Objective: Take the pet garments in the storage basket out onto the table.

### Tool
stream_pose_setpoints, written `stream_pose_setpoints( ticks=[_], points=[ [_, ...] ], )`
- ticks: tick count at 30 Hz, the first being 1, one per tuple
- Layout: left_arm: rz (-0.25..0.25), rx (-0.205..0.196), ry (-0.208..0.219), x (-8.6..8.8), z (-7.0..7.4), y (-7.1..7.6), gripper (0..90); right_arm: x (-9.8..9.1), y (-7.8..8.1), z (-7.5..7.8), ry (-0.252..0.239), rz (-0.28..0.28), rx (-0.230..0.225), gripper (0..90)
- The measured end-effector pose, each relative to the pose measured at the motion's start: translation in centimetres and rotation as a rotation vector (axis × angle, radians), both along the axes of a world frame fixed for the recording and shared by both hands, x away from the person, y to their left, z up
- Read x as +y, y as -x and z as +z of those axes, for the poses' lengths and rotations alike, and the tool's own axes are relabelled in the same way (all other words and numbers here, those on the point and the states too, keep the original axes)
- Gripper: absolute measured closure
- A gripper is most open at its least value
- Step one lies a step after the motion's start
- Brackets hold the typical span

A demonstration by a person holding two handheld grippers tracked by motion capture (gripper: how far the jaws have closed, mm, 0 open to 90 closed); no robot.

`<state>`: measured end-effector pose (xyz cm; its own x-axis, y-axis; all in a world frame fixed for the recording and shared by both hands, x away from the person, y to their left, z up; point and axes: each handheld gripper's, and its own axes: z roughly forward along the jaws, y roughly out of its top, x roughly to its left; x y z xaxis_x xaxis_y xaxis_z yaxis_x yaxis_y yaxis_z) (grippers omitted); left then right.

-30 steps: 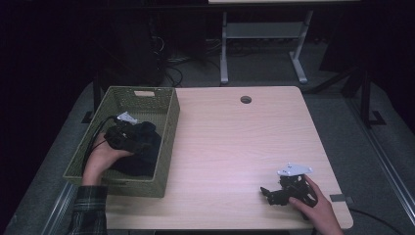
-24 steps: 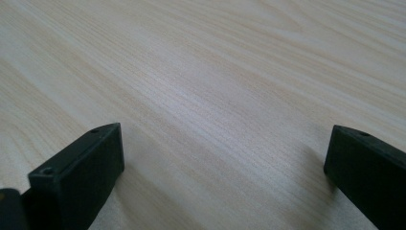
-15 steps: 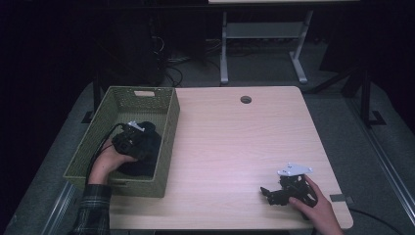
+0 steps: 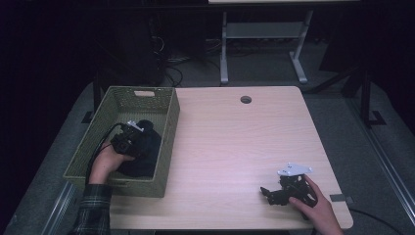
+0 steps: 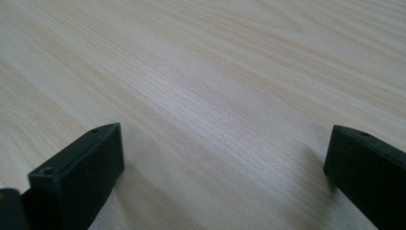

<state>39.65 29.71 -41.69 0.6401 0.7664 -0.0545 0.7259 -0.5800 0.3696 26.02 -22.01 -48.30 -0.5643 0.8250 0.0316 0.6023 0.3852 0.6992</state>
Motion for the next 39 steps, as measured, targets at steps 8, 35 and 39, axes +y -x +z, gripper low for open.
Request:
stream_pose_setpoints(
  ticks=[8, 35, 39],
  points=[
    [0.014, -0.039, 0.090, 0.8, 1.6, 0.4, 61.1, 0.0, 0.0, 0.0, 0.000, 0.000, 0.000, 0.0],
    [0.022, -0.208, 0.269, 2.9, 8.2, 2.1, 61.7, 0.0, 0.0, 0.0, 0.000, 0.000, 0.000, 0.0],
    [0.029, -0.229, 0.286, 3.6, 9.4, 2.4, 61.7, 0.0, 0.0, 0.0, 0.000, 0.000, 0.001, 0.0]
  ],
)
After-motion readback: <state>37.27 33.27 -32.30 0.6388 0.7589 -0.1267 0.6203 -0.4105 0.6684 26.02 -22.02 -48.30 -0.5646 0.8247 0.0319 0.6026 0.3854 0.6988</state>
